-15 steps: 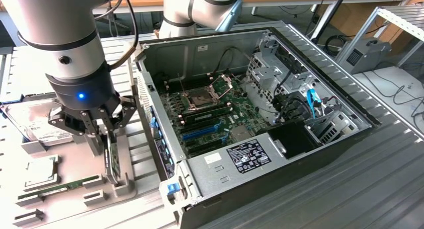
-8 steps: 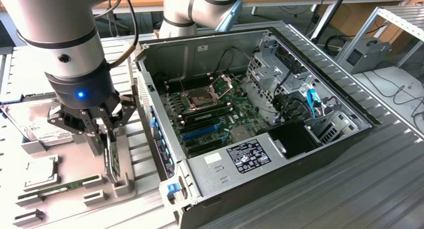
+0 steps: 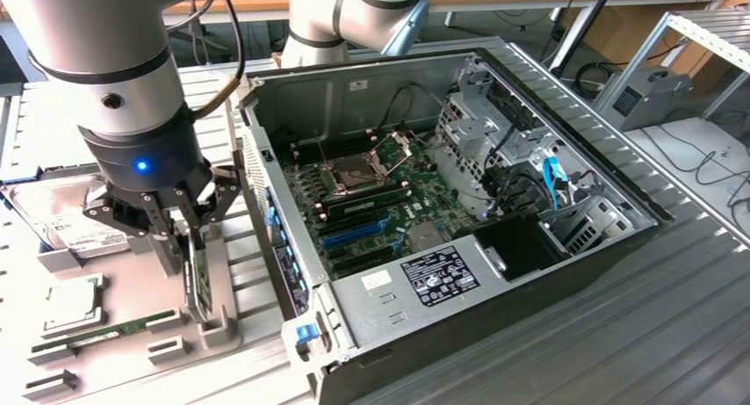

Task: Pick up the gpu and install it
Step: 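Pick up the gpu and move the gpu toward the slot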

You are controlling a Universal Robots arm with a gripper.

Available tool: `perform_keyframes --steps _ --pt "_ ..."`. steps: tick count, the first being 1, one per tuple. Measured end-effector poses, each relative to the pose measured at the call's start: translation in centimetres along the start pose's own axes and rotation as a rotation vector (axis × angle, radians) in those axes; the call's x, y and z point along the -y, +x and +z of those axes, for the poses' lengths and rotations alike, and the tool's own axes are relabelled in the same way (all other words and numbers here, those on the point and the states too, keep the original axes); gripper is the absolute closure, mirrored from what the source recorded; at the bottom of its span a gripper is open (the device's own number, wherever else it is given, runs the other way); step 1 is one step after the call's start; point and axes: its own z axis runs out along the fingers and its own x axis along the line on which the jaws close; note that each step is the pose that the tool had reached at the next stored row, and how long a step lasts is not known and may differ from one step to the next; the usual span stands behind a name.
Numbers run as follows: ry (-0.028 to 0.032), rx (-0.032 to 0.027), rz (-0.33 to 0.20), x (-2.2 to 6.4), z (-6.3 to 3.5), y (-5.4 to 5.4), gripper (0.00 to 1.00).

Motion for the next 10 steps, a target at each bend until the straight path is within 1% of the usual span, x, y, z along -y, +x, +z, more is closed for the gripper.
perform_keyframes --steps 10 --pt "-0.0014 0.0 0.0 0.01 -0.3 -0.02 0.74"
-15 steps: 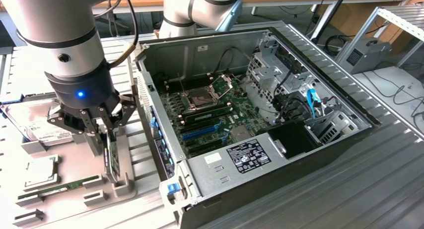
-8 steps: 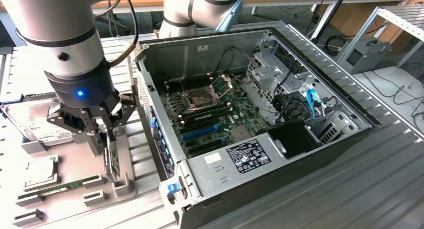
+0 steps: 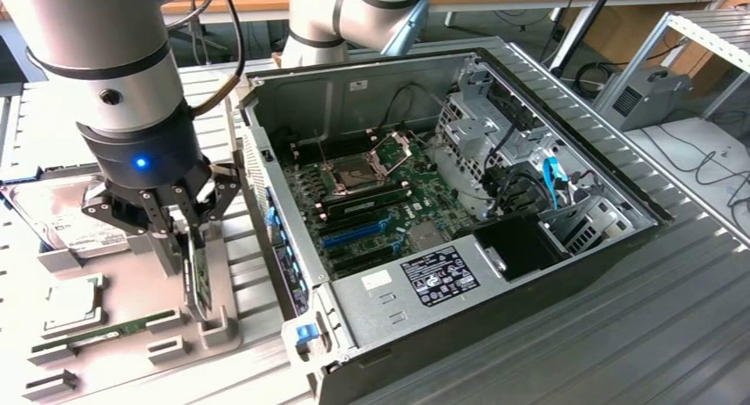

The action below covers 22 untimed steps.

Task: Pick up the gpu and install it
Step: 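Pick up the gpu and move the gpu toward the slot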

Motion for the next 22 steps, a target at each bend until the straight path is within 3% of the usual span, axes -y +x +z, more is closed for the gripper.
perform_keyframes --steps 18,22 --pt "-0.0067 -0.0006 0.0 0.01 -0.37 -0.01 0.74" --pt "-0.0135 -0.0012 0.0 0.02 -0.58 -0.02 0.74"
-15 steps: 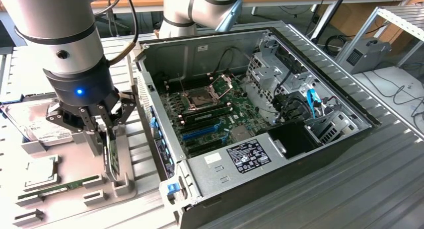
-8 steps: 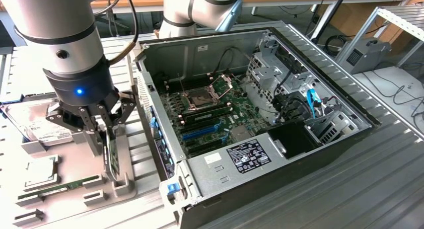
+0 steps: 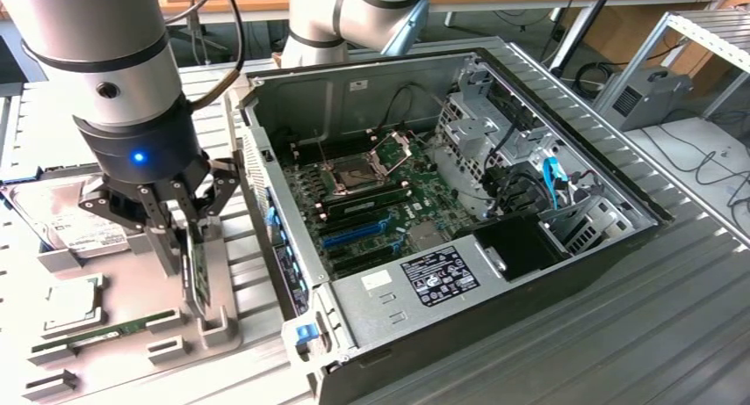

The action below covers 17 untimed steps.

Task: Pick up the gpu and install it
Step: 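Pick up the gpu and move the gpu toward the slot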

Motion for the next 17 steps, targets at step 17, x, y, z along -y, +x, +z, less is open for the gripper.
perform_keyframes --steps 17 --pt "-0.032 -0.0027 0.001 0.01 -0.67 -0.02 0.74"
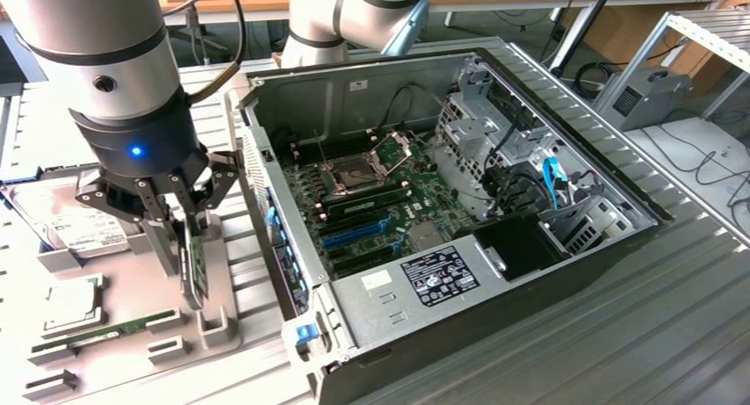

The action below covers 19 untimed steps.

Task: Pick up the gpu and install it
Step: 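Pick up the gpu and move the gpu toward the slot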

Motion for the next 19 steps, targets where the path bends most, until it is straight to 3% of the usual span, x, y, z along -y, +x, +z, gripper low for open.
perform_keyframes --steps 19 --pt "-0.0103 -0.0009 0.0 0.0 -0.2 -0.01 0.74"
